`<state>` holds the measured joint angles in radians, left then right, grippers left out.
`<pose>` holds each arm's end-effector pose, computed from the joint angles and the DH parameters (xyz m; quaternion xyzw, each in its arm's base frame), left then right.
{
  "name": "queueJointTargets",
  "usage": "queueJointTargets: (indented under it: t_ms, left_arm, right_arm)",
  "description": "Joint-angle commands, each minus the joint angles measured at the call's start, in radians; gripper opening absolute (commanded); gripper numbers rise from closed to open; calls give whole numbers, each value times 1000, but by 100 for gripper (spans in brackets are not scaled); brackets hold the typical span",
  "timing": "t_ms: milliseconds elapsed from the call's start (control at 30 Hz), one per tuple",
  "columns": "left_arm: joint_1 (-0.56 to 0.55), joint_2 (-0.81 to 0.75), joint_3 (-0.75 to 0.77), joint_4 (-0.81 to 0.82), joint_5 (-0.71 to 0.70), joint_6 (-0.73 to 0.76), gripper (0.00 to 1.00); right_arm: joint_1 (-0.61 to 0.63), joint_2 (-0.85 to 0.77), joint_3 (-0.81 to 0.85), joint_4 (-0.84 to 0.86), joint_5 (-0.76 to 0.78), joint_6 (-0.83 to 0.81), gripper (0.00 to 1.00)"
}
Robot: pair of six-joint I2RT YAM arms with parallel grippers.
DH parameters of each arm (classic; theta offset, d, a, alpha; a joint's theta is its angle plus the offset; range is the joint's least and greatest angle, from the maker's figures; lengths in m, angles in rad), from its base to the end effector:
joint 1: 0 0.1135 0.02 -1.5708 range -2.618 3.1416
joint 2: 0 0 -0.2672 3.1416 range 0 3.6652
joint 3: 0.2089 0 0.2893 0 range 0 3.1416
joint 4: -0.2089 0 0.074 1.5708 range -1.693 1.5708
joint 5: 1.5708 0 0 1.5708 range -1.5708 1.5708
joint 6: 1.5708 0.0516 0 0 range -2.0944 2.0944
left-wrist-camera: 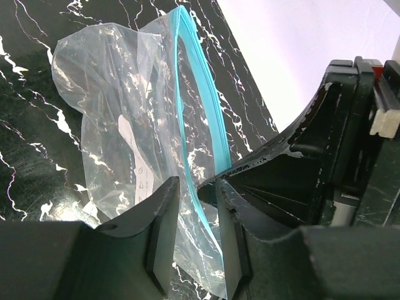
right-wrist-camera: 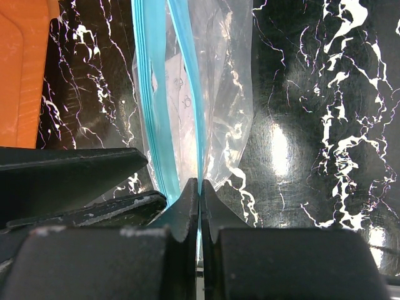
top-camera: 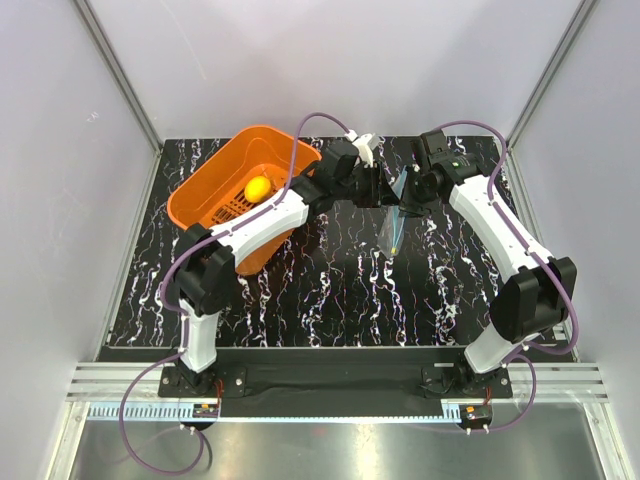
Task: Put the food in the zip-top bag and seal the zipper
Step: Open the zipper of the food storage bag.
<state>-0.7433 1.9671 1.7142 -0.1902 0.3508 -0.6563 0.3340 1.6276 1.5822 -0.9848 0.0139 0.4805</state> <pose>0.3729 -0.3668 0.2948 0.1294 0.8274 -0.4518 0.3076 0.3642 0.1256 0.3197 0.0724 0.9609 0.0996 0.2478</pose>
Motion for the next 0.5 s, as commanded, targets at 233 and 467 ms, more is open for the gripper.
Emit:
queueJointTargets:
  t_ms: [233, 467]
  left_arm:
    - [-4, 45, 36, 12, 43, -14, 37]
    - [-14, 76, 55, 5, 70, -19, 24]
  right_arm:
    - [8, -26, 33, 20, -12, 12, 0]
    - [8, -28, 39, 15, -11, 7, 0]
